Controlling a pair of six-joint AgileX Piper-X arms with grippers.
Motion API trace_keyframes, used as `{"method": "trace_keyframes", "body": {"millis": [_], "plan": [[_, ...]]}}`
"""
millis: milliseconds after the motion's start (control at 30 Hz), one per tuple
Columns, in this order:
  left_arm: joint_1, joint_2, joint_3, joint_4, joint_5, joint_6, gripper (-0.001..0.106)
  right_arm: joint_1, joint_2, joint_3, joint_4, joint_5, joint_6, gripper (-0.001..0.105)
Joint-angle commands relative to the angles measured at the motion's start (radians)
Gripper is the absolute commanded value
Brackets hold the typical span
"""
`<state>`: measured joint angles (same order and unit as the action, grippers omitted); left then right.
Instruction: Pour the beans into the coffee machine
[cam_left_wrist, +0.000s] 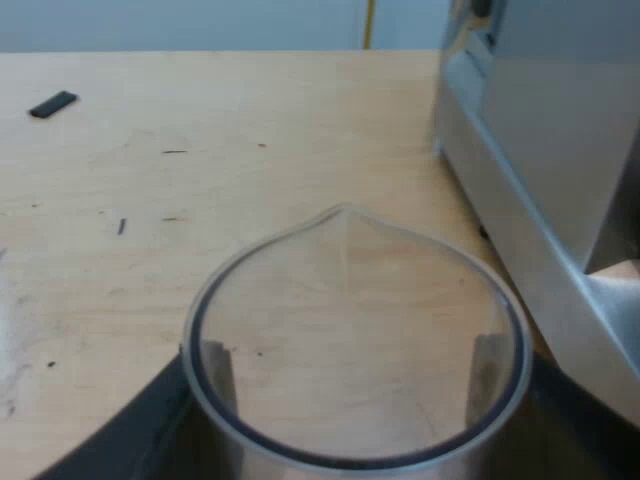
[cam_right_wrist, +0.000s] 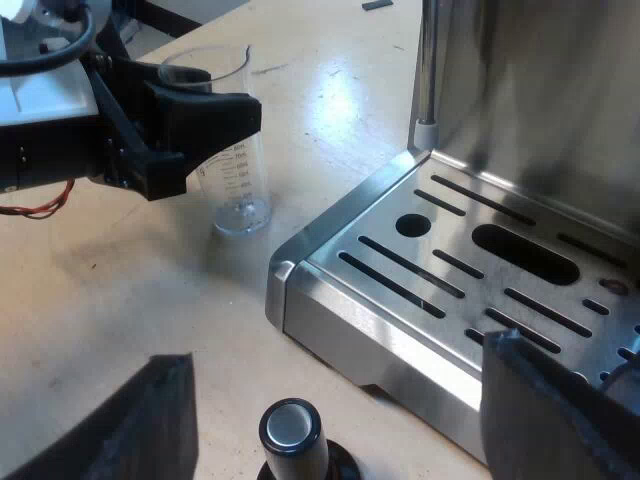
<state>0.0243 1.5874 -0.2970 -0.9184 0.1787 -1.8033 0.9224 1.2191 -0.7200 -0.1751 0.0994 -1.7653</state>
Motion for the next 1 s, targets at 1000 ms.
{"method": "trace_keyframes", "body": {"millis": [1000], "plan": [[-0.001,-0.286,0.0,0.694,0.05,0.036,0.063,0.002,-0.005,-0.002,-0.008,0.002,-0.002,0.062]]}}
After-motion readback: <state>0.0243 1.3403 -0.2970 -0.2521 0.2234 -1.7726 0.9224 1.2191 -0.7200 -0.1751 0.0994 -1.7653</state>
